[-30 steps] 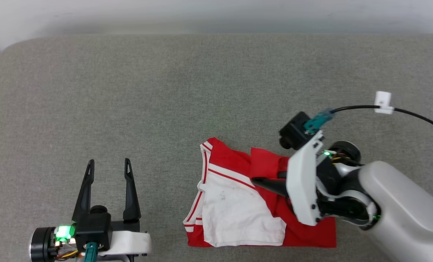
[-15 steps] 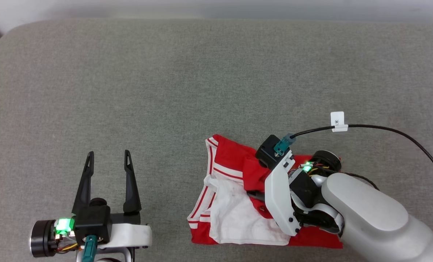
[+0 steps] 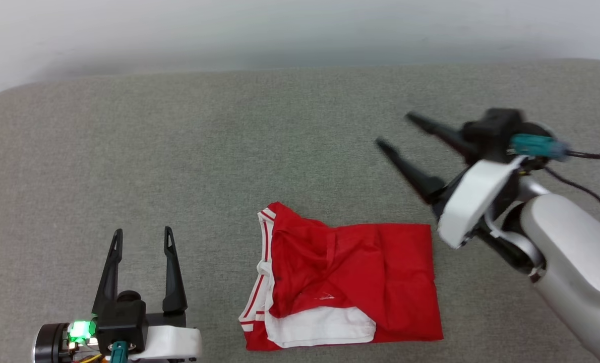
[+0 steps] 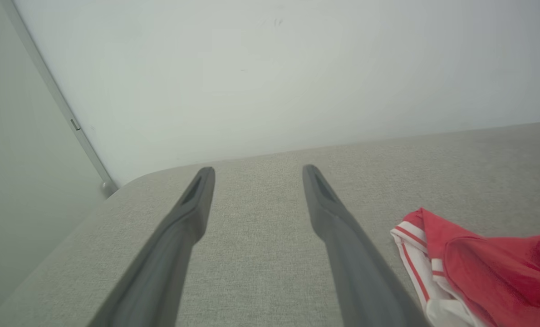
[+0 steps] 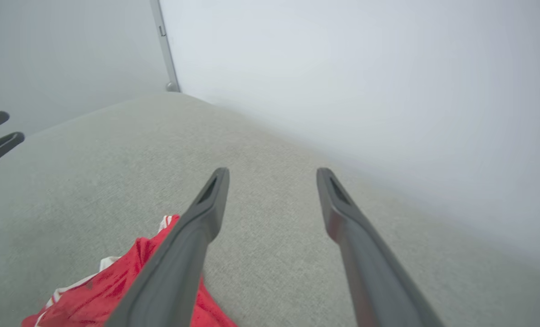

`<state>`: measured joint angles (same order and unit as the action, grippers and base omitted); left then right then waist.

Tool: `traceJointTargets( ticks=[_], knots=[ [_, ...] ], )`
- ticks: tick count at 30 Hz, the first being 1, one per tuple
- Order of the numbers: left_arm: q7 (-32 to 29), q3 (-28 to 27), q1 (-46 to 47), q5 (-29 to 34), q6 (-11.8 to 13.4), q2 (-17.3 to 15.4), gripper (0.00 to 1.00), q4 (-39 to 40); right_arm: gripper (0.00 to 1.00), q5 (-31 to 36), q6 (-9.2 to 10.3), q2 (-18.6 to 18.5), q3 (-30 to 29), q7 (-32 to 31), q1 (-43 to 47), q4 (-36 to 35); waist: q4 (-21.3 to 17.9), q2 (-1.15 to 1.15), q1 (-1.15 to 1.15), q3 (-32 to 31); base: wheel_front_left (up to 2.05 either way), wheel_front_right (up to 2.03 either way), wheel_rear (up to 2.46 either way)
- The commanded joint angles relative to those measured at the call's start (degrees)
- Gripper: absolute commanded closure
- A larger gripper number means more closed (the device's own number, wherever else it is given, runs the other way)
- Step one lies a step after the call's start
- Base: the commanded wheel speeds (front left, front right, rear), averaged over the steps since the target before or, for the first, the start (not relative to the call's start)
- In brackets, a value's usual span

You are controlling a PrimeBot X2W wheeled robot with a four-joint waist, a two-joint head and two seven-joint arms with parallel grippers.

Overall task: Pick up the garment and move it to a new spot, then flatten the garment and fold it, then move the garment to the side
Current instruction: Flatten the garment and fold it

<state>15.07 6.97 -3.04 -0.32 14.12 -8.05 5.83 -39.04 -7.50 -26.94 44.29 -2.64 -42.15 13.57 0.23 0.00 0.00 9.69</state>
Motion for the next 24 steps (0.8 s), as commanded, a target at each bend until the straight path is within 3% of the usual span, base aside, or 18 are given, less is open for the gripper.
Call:
traceJointTargets(
  ticks=[1, 5, 8, 13, 17, 24],
  knots=[
    [0.1, -0.2, -0.5, 0.0, -0.1, -0.2, 0.00, 0.1, 0.00, 1.8, 0.02, 0.6, -2.1, 2.4, 2.1, 0.8, -0.7, 0.00, 0.00, -0.6, 0.00, 0.00, 0.00],
    [0.1, -0.2, -1.2, 0.1, -0.2, -0.1, 0.00, 0.1, 0.00, 10.0, 0.03, 3.1, -13.1, 12.3, 6.9, 3.1, -1.5, 0.00, 0.00, -1.5, 0.00, 0.00, 0.00],
    [0.1, -0.3, -1.7, 0.1, -0.2, -0.1, 0.00, 0.1, 0.00, 15.4, 0.02, 5.8, -20.8, 16.0, 11.7, 4.2, -2.0, 0.00, 0.00, -2.2, 0.00, 0.00, 0.00],
    [0.1, -0.4, -2.8, -0.1, -0.3, -0.2, 0.00, 0.0, 0.00, 22.5, 0.02, 10.4, -31.5, 17.7, 20.1, 1.4, -2.4, 0.00, 0.00, -3.3, 0.00, 0.00, 0.00],
    [0.1, -0.4, -3.5, -0.2, -0.7, -0.1, 0.00, 0.1, 0.00, 26.2, 0.03, 14.5, -38.1, 17.8, 27.6, -5.0, -2.4, 0.00, 0.00, -3.9, 0.00, 0.00, 0.00],
    [0.1, -0.4, -3.9, -0.4, -1.6, 0.0, 0.00, -0.5, 0.00, 29.3, 0.02, 19.4, -43.3, 17.8, 39.4, -10.7, -1.7, 0.00, 0.00, -5.0, 0.00, 0.00, 0.00]
  ],
)
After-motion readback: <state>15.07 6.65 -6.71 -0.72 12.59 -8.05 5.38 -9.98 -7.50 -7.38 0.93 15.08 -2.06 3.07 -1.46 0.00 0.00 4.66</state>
